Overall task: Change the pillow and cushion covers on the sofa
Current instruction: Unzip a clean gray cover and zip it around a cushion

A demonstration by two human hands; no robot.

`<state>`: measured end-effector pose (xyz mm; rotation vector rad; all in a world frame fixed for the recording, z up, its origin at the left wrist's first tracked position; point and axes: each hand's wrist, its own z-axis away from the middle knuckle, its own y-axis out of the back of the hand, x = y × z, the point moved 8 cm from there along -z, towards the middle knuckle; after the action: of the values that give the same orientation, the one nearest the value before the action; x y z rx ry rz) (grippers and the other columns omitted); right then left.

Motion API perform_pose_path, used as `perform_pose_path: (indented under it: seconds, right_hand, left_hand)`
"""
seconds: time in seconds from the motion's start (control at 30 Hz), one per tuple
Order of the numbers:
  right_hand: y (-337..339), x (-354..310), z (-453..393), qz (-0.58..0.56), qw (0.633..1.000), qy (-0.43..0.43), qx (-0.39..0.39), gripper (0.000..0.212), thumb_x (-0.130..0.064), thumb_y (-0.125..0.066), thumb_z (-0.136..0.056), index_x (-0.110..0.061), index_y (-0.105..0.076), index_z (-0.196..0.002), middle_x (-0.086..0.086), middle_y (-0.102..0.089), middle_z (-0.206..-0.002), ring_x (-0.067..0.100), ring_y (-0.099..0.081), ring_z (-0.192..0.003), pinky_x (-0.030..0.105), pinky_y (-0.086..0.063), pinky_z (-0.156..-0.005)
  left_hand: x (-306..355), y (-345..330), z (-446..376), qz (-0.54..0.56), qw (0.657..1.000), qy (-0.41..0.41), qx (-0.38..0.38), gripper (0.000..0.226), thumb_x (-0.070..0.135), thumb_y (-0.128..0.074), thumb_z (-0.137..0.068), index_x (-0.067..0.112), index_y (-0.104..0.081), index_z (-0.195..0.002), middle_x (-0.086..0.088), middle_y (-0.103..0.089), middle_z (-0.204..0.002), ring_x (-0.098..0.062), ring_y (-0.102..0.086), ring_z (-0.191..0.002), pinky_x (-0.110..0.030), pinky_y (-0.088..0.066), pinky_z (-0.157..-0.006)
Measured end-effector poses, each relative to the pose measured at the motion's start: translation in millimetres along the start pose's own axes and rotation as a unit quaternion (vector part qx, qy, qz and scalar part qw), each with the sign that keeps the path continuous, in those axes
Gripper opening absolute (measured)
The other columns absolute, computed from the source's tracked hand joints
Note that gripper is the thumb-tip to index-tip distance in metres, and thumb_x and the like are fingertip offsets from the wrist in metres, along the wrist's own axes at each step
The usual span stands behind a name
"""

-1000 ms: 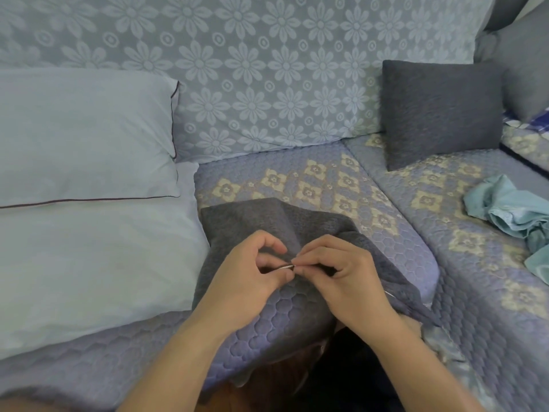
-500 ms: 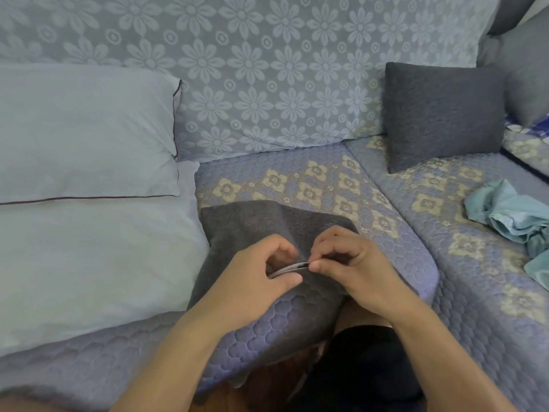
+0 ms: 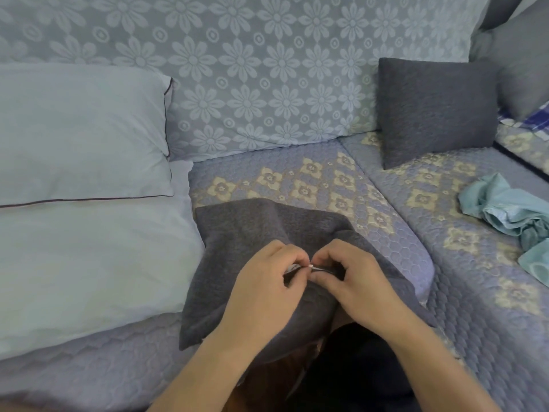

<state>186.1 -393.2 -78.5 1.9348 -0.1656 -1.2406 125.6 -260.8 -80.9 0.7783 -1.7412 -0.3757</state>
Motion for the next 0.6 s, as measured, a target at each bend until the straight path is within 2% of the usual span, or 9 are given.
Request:
perform_pose_path:
  seconds: [0.03, 0.13, 0.17, 0.27, 0.3, 0.37, 0.43, 0.5, 0.6]
  right_hand:
    - [0, -1, 0, -0.002, 1.000, -0.002, -0.003, 0.016, -0.016, -0.079, -0.082, -0.025, -0.068, -0.087, -0.011, -0.063, -0.083, 0.012, -0.061, -0.084, 0.028, -0.048, -0.073]
    - [2, -4, 0, 0.010, 1.000, -0.003, -0.014, 0.014, -0.017, -0.078, -0.084, -0.026, -0.071, -0.091, -0.012, -0.064, -0.084, 0.009, -0.062, -0.086, 0.027, -0.049, -0.076]
    - [2, -7, 1, 0.026, 0.999, 0.008, -0.019, 0.014, -0.017, -0.078, -0.084, -0.026, -0.071, -0.091, -0.013, -0.063, -0.085, 0.008, -0.062, -0.087, 0.026, -0.048, -0.076]
    - [-1, -13, 4, 0.071, 0.996, 0.037, -0.034, 0.013, -0.017, -0.076, -0.085, -0.026, -0.071, -0.092, -0.015, -0.058, -0.086, 0.005, -0.059, -0.085, 0.027, -0.048, -0.075]
    - [-2, -14, 4, 0.080, 0.995, 0.043, -0.041, 0.012, -0.017, -0.075, -0.086, -0.025, -0.071, -0.094, -0.015, -0.057, -0.086, 0.005, -0.059, -0.085, 0.027, -0.049, -0.075]
    - [-3, -15, 3, 0.085, 0.994, 0.051, -0.053, 0.013, -0.017, -0.075, -0.087, -0.025, -0.071, -0.096, -0.015, -0.056, -0.088, 0.004, -0.058, -0.085, 0.027, -0.049, -0.076]
    - [-2, -17, 3, 0.083, 0.994, 0.055, -0.053, 0.013, -0.019, -0.074, -0.087, -0.025, -0.072, -0.098, -0.015, -0.057, -0.089, 0.004, -0.058, -0.087, 0.028, -0.049, -0.077]
    - [1, -19, 2, 0.094, 0.993, 0.060, -0.040, 0.011, -0.021, -0.072, -0.089, -0.026, -0.073, -0.099, -0.014, -0.057, -0.089, 0.005, -0.058, -0.086, 0.029, -0.049, -0.077]
    - [3, -20, 2, 0.085, 0.995, 0.051, 0.008, 0.009, -0.020, -0.071, -0.091, -0.024, -0.075, -0.098, -0.013, -0.056, -0.087, 0.008, -0.059, -0.083, 0.029, -0.049, -0.074]
  left_hand:
    - [3, -1, 1, -0.039, 0.999, -0.022, 0.008, 0.002, 0.026, -0.065, -0.092, 0.028, -0.064, -0.093, 0.014, -0.057, -0.090, -0.006, -0.056, -0.082, -0.022, -0.045, -0.071]
    - [7, -7, 4, -0.137, 0.989, -0.060, 0.016, 0.014, 0.033, -0.049, -0.096, 0.026, -0.060, -0.092, 0.012, -0.057, -0.085, -0.011, -0.054, -0.077, -0.028, -0.044, -0.067]
    - [7, -8, 3, -0.171, 0.983, -0.067, 0.013, 0.015, 0.034, -0.050, -0.095, 0.025, -0.059, -0.087, 0.010, -0.057, -0.079, -0.013, -0.054, -0.073, -0.030, -0.044, -0.065]
    - [14, -14, 1, -0.245, 0.963, -0.114, -0.021, 0.015, 0.025, -0.067, -0.085, 0.023, -0.055, -0.076, 0.006, -0.054, -0.065, -0.019, -0.054, -0.064, -0.035, -0.042, -0.061]
    - [18, -15, 0, -0.254, 0.957, -0.131, -0.040, 0.014, 0.024, -0.067, -0.083, 0.023, -0.055, -0.076, 0.005, -0.054, -0.065, -0.020, -0.054, -0.064, -0.035, -0.041, -0.061]
    - [20, -13, -4, -0.254, 0.954, -0.143, -0.072, 0.007, 0.028, -0.054, -0.084, 0.024, -0.056, -0.079, 0.005, -0.055, -0.069, -0.021, -0.055, -0.069, -0.035, -0.040, -0.060]
    - [15, -7, -11, -0.218, 0.966, -0.101, -0.093, 0.009, 0.029, -0.047, -0.087, 0.025, -0.052, -0.080, 0.006, -0.052, -0.077, -0.020, -0.052, -0.077, -0.038, -0.045, -0.064]
    - [-2, -3, -14, -0.129, 0.988, 0.007, -0.084, 0.017, 0.025, -0.052, -0.091, 0.025, -0.045, -0.076, 0.008, -0.047, -0.082, -0.017, -0.048, -0.081, -0.042, -0.046, -0.073]
    - [-17, 5, -3, -0.008, 0.989, 0.148, 0.005, 0.024, 0.020, -0.053, -0.092, 0.024, -0.040, -0.072, 0.006, -0.045, -0.079, -0.016, -0.045, -0.076, -0.047, -0.044, -0.075]
